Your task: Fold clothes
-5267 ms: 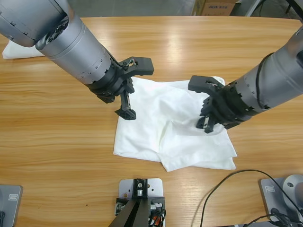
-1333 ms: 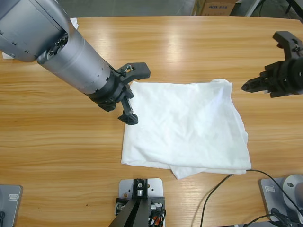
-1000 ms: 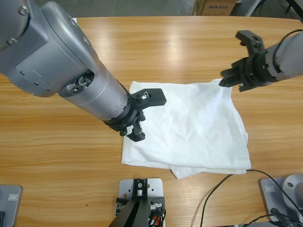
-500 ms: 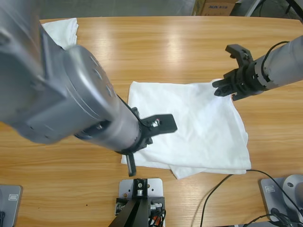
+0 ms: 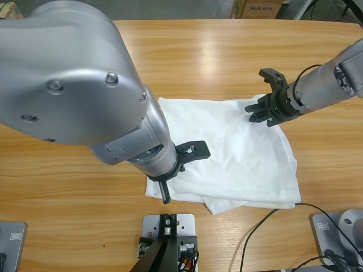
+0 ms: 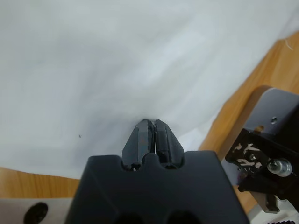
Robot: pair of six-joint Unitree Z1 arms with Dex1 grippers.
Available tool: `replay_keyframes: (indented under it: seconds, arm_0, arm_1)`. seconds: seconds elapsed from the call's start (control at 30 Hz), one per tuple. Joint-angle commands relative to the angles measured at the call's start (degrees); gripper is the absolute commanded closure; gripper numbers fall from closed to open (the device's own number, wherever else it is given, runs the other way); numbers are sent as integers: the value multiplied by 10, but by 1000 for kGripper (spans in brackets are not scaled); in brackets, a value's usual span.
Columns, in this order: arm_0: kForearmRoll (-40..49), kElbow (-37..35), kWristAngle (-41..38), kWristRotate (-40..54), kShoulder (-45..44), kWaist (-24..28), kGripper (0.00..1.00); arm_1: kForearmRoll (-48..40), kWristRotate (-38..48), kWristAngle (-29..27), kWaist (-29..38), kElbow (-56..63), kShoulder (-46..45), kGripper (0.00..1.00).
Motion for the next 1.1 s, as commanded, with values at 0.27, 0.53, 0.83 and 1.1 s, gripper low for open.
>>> replay_keyframes:
  seconds: [0.27,0.53,0.83,1.1]
  arm_0:
    - [-8,-5,-9,-15,39,12,1000]
    - [-8,-1,-7,-14,16,20,1000]
    - [-7,-3,-3,-14,7,24,1000]
    - [-5,-6,-3,-24,3,24,1000]
  arm_1:
    - [-24,-60,-32,-143,-11,61,1000]
    - [201,5,-94,-79,-97,-231,1000]
    - [105,253,-99,189,54,-283,1000]
    - [-78,280,-57,209,180,-154,1000]
